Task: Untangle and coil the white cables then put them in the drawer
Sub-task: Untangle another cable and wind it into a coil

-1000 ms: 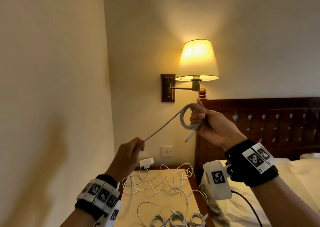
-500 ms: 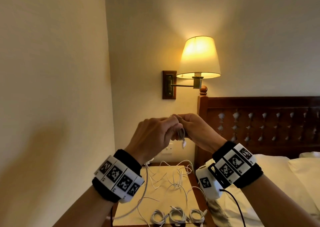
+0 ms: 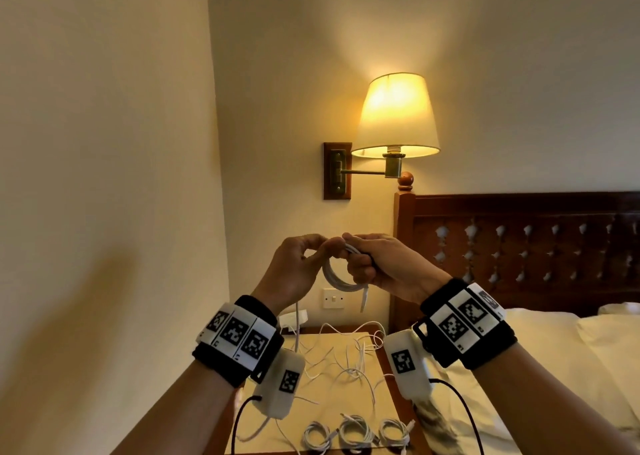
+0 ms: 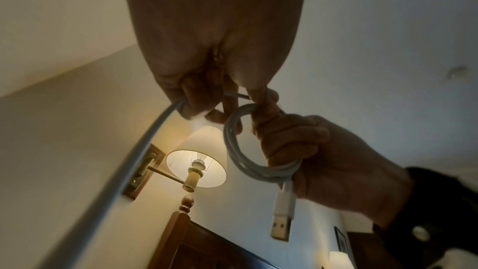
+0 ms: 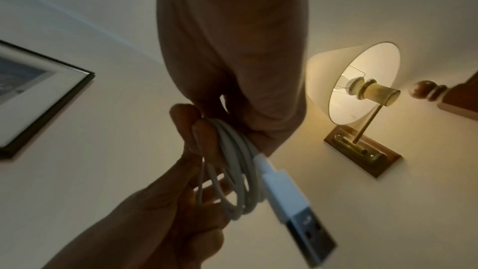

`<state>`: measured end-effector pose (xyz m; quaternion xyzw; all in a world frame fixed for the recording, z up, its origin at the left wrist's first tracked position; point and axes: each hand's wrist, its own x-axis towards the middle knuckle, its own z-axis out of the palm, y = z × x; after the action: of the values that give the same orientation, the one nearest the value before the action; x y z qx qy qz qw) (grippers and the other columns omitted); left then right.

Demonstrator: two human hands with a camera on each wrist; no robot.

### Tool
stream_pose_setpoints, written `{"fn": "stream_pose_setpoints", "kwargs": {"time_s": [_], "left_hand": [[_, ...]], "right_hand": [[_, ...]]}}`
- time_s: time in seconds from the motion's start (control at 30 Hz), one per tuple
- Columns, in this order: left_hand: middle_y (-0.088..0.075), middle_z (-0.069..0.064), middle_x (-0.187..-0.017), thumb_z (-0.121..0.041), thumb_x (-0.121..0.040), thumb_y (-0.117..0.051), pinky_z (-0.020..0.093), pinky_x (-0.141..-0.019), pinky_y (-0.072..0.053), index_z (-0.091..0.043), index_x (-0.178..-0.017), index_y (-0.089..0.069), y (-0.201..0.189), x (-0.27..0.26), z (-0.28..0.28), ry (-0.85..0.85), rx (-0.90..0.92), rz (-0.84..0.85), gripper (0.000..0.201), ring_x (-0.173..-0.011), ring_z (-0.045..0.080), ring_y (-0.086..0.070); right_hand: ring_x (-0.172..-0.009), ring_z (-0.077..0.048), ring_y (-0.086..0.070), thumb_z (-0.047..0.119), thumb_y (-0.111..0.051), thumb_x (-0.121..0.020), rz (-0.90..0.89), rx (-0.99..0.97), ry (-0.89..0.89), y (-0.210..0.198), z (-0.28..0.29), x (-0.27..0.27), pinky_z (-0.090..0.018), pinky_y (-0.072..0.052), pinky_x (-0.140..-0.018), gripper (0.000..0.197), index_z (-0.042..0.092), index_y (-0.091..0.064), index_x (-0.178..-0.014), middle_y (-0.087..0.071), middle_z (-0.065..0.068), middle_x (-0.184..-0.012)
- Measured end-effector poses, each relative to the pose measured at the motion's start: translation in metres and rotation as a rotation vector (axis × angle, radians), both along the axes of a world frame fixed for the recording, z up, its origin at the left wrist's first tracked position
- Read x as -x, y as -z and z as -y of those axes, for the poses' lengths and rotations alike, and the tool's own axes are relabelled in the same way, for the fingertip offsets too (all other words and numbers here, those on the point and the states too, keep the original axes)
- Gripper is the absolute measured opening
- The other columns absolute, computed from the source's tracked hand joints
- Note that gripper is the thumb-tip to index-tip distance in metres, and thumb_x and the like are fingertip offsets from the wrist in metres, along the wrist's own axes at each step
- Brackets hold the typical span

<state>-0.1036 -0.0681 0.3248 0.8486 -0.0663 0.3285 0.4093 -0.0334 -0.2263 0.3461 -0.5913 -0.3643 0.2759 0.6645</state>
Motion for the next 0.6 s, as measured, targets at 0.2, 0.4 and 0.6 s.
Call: {"fn": "stream_pose_setpoints", "kwargs": {"time_s": [0.2, 0.4, 0.6], "left_hand": [[-0.051, -0.004, -0.058, -0.052, -0.09, -0.049, 0.02, -0.048, -0.029, -0.012, -0.083, -0.06, -0.004, 0.008, 0.006, 0.187, 0.374, -0.211, 0.042, -0.048, 0.008, -0.034], [-0.037, -0.003, -0.057, -0.052, -0.094, -0.043, 0.024, -0.05, -0.029, -0.014, -0.079, -0.056, 0.001, 0.01, 0.011, 0.188, 0.504, -0.237, 0.042, -0.05, 0.009, -0.03], [-0.037, 0.002, -0.062, -0.046, -0.098, -0.04, 0.02, -0.051, -0.032, -0.02, -0.082, -0.064, 0.006, 0.005, 0.016, -0.007, 0.355, -0.054, 0.039, -0.056, 0.011, -0.033]], "right_hand": [[-0.042, -0.007, -0.034, 0.029, -0.039, -0.105, -0.109, -0.053, 0.051, -0.001, -0.008, -0.001, -0.018, -0.033, -0.043, 0.034, 0.008, -0.057, -0.084, -0.038, 0.006, -0.051], [-0.043, -0.007, -0.034, 0.028, -0.041, -0.104, -0.085, -0.07, 0.093, 0.001, -0.013, 0.002, -0.019, -0.033, -0.045, 0.034, 0.007, -0.056, -0.082, -0.038, 0.004, -0.052], [-0.065, -0.015, -0.061, 0.027, -0.041, -0.104, 0.176, -0.013, 0.201, 0.006, -0.015, 0.005, -0.023, -0.052, -0.064, 0.033, 0.006, -0.065, -0.096, -0.062, -0.005, -0.074]]}}
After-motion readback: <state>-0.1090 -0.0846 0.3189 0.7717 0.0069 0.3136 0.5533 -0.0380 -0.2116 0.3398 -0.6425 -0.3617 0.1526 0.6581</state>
